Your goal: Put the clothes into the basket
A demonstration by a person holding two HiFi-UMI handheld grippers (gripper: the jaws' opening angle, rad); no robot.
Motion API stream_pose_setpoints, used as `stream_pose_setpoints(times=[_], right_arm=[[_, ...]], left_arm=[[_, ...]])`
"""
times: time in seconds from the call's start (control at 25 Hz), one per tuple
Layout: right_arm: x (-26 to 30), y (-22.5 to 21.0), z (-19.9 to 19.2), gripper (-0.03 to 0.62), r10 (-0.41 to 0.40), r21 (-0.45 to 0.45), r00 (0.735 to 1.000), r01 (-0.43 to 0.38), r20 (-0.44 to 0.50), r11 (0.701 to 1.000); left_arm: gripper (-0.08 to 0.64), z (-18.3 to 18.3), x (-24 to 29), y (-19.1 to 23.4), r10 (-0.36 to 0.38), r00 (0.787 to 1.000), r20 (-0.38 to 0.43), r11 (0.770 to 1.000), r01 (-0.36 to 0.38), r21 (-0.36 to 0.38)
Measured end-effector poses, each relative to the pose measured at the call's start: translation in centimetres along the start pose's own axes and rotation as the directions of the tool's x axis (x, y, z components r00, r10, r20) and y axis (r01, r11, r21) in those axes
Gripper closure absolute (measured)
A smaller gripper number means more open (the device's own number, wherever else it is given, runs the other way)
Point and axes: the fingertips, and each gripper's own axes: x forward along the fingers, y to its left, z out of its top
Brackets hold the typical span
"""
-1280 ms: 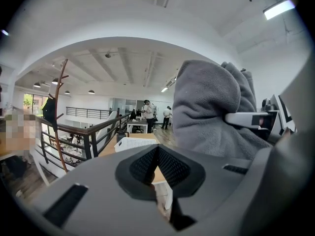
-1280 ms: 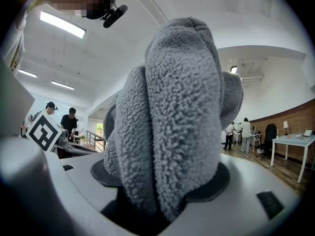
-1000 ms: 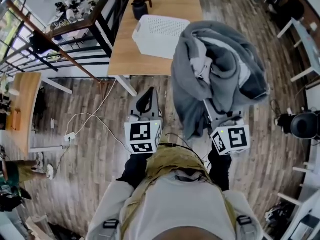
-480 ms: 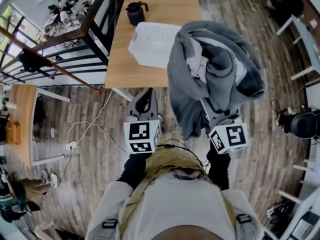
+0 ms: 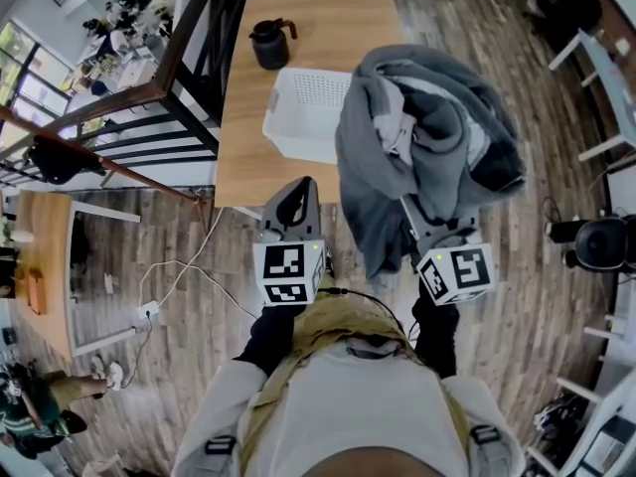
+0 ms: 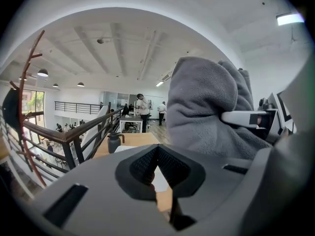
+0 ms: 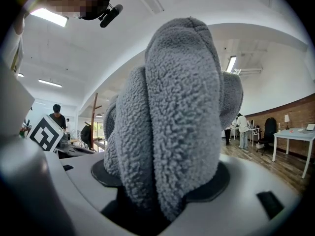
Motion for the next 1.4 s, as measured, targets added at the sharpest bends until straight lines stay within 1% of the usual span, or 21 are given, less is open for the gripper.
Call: stream_pose_setpoints(times=[0.2, 0.48, 0.76, 0.96, 1.16, 1.4], right_arm=[[4.3, -0.2, 0.4, 0.253, -0.022, -0.017, 1.000, 0.022, -0.011, 1.000], [9.5, 0.1, -0.2, 0.253, -0.039, -0.019, 0.998, 0.038, -0.047, 0.999], [11.6, -0.5, -1.7, 0.253, -0.043, -0.025, 0.993, 0.041, -0.110, 0.999], [13.0, -1.0, -3.2, 0.253, -0.012, -0.018, 0.988, 0.009, -0.157, 1.000], [14.7, -1.2, -5.0, 0.253, 0.045, -0.009, 0.979, -0.048, -0.198, 0.999], [17.7, -1.4, -7.6, 0.253, 0.109, -0.002, 0.954, -0.114, -0.280, 0.993]], left_arm=[[0.560, 1.1, 3.2, 2.6, -0.025, 1.000, -0.007, 1.000, 0.024, -0.008], [0.560, 1.6, 6.3, 6.8, -0.034, 0.999, -0.027, 0.999, 0.033, -0.032], [0.560, 1.1, 8.4, 8.0, -0.037, 0.998, -0.047, 0.997, 0.034, -0.062], [0.560, -0.5, 10.0, 8.4, -0.022, 0.995, -0.102, 0.996, 0.013, -0.086], [0.560, -1.5, 11.1, 9.0, 0.017, 0.989, -0.145, 0.995, -0.031, -0.098], [0.560, -2.7, 13.4, 10.2, 0.020, 0.979, -0.204, 0.992, -0.044, -0.117]])
